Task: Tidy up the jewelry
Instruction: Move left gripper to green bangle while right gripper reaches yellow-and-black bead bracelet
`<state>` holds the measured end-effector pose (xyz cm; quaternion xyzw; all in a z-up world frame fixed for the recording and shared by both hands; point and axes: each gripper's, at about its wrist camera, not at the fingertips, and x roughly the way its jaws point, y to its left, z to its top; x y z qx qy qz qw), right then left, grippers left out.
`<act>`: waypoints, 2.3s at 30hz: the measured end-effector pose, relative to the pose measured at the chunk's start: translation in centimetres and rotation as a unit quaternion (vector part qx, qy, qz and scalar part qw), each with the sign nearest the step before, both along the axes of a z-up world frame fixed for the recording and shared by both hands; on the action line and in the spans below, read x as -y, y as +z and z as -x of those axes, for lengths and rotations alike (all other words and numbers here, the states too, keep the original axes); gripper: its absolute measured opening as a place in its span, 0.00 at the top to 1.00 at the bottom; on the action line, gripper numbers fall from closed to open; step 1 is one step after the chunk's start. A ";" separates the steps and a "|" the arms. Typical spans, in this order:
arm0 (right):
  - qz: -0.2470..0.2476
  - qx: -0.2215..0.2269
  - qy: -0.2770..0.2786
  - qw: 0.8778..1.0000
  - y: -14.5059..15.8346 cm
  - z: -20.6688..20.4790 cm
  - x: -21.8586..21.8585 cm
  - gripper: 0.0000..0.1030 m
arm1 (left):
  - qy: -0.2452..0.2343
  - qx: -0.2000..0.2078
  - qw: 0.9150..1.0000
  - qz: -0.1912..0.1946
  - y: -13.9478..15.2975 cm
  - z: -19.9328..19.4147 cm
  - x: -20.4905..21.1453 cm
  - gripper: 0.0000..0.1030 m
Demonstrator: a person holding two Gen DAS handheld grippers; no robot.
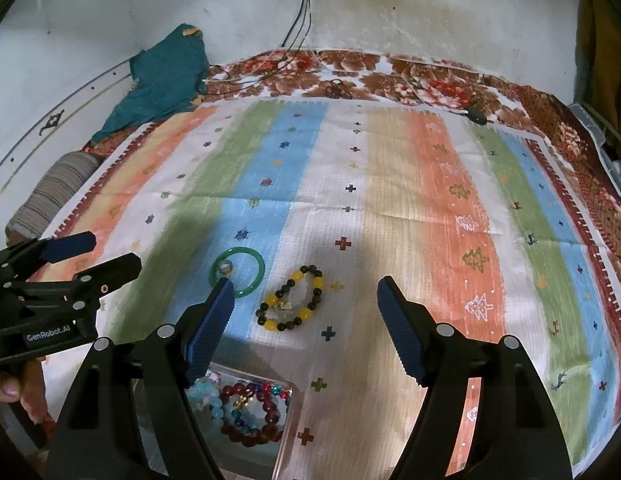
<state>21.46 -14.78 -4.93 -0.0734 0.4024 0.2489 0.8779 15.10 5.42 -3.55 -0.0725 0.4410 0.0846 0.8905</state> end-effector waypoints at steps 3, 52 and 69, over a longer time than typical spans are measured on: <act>0.003 -0.002 0.000 1.000 -0.1 -0.4 -0.3 0.28 | -0.001 -0.004 1.000 -0.002 -0.3 -0.5 0.0 0.23; 0.096 -0.100 -0.004 0.990 -9.0 -8.0 -3.5 0.28 | -0.005 -0.142 0.989 0.044 -10.8 -8.3 -3.1 0.21; 0.128 -0.125 0.011 0.984 -12.3 -9.1 -4.6 0.28 | -0.018 -0.162 0.986 0.035 -13.4 -9.9 -2.8 0.23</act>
